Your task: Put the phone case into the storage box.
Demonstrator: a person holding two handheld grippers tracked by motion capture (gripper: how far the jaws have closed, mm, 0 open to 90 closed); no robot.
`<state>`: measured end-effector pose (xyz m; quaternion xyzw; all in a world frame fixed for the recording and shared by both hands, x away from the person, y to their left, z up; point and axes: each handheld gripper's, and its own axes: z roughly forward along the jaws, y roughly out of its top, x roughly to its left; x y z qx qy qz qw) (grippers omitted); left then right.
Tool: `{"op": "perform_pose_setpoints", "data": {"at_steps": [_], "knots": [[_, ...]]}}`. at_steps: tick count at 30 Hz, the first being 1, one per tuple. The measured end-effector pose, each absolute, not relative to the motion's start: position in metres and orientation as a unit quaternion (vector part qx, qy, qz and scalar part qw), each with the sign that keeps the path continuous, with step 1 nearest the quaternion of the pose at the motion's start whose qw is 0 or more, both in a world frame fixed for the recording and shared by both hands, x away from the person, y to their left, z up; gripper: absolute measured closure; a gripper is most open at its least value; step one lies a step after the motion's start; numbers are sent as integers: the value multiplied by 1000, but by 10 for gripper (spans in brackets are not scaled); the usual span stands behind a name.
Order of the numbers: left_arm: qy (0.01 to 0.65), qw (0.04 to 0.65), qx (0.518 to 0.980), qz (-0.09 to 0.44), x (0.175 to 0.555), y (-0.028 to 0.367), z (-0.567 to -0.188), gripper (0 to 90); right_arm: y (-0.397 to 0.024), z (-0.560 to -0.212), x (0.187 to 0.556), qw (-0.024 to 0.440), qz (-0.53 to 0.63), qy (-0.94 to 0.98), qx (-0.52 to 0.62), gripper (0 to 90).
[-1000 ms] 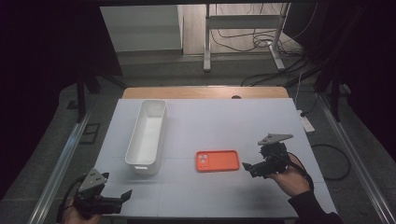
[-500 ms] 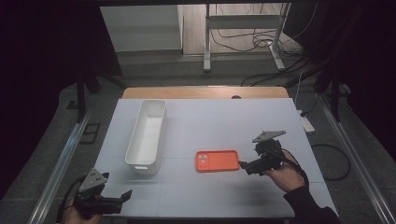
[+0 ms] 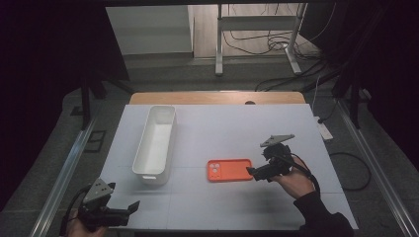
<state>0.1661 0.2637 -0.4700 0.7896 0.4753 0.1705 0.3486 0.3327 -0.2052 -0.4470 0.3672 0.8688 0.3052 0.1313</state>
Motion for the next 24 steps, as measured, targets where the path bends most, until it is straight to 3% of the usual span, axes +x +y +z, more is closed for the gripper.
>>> {"op": "perform_pose_setpoints", "data": {"at_steps": [24], "knots": [[472, 345, 793, 172, 166, 262, -470, 0, -171, -456, 348, 102, 307, 879, 350, 0]]}}
